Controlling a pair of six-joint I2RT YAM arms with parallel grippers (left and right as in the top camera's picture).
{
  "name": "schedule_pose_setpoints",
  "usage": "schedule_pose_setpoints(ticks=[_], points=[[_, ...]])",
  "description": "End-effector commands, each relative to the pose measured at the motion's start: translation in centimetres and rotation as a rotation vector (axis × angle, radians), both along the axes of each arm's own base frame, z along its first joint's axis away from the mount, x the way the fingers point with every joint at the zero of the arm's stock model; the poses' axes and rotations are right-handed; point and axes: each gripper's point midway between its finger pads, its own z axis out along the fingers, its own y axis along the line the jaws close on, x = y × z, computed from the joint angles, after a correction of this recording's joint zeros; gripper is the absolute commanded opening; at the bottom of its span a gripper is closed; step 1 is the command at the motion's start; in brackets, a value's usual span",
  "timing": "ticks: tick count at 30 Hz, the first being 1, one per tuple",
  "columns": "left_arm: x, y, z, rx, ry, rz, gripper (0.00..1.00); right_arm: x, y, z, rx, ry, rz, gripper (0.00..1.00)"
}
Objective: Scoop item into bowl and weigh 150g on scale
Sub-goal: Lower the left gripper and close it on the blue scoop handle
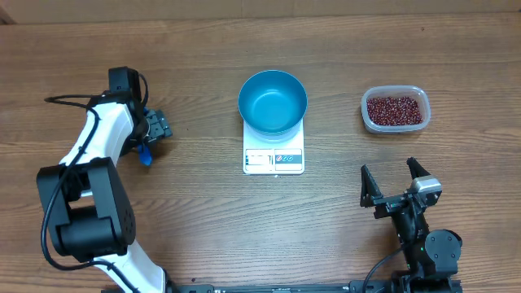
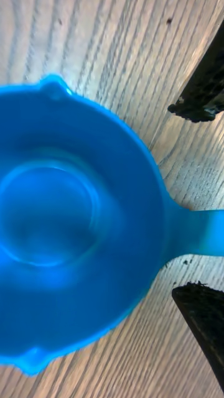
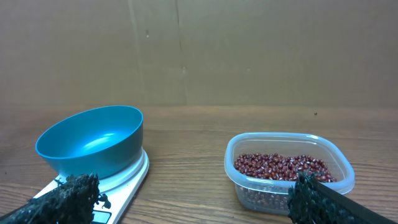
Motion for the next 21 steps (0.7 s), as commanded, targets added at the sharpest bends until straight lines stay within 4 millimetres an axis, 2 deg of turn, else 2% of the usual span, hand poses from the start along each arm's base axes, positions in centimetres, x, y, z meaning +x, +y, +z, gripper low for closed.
schedule_pose_setpoints(ticks=[1, 21], points=[[-0.19, 0.37, -0.95, -0.006, 0.022, 0.038, 0.85, 0.02, -0.19, -0.15, -0.001, -0.005, -0.010, 1.00], [-0.01, 0.77, -1.03, 0.013, 0.017, 0.042, 0.60, 0.02, -0.19, -0.15, -0.001, -0.005, -0.010, 1.00]])
